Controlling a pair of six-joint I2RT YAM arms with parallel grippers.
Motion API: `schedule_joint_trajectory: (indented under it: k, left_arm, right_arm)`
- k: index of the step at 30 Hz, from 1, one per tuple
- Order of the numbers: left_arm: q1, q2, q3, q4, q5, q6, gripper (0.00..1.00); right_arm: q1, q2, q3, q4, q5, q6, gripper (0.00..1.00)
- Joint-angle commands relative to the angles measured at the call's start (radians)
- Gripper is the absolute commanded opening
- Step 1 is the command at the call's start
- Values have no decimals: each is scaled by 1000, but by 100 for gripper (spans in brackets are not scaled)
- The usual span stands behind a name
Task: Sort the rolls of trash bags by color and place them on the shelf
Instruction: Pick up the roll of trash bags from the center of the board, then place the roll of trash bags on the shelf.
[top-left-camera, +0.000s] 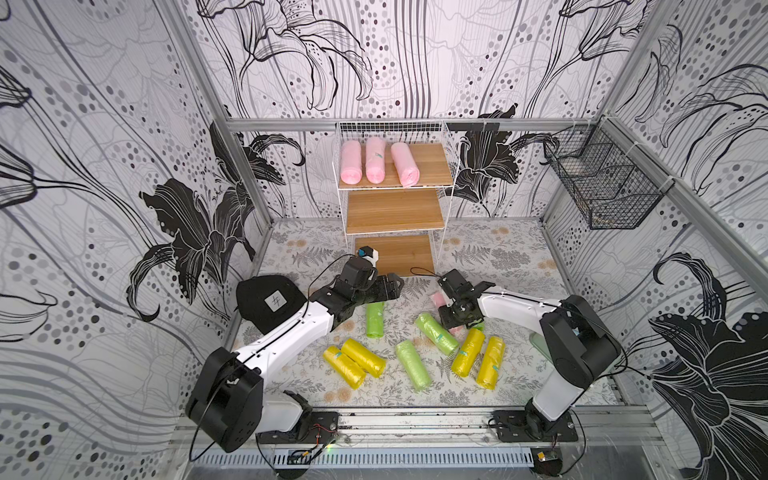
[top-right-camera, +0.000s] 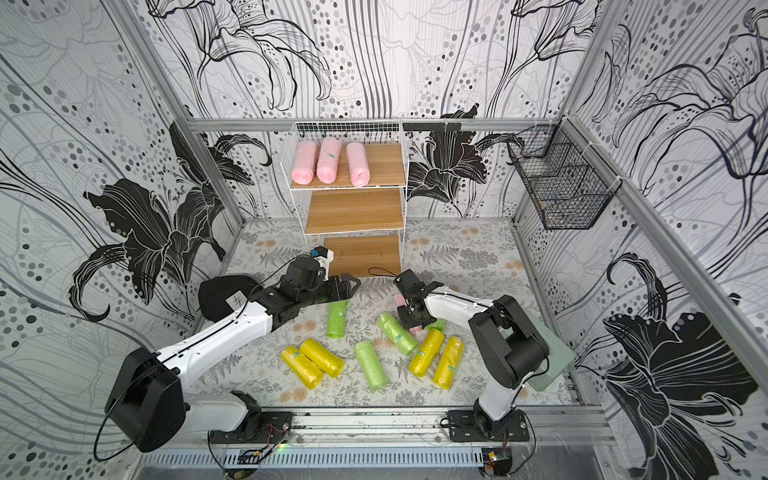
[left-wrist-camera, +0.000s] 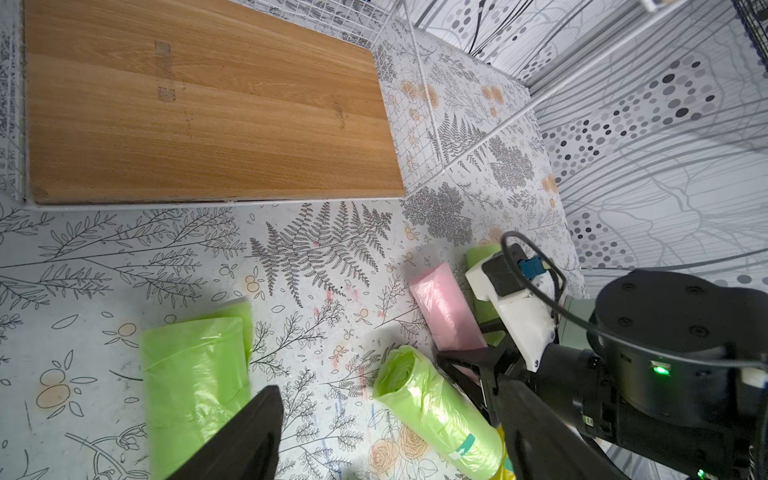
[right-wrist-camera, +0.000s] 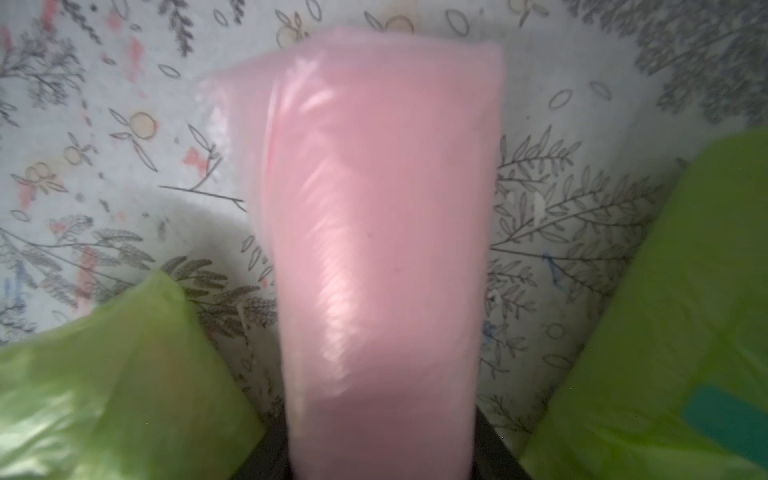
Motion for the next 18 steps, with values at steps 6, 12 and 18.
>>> schedule_joint_trajectory:
  k: [6,12,18]
  left_arm:
    - [29,-58,-118,381,124,-253,86]
    - [4,-26,-102,506,191,-376,90]
    - [-55,5,-19,465,194,-336,92]
  right_arm:
    - [-3,-312,-59,114,-112,-98,43]
    - [-1,-399,-46,194,-317,-51,42]
    - [8,-417,-28,231,-386,-22,41]
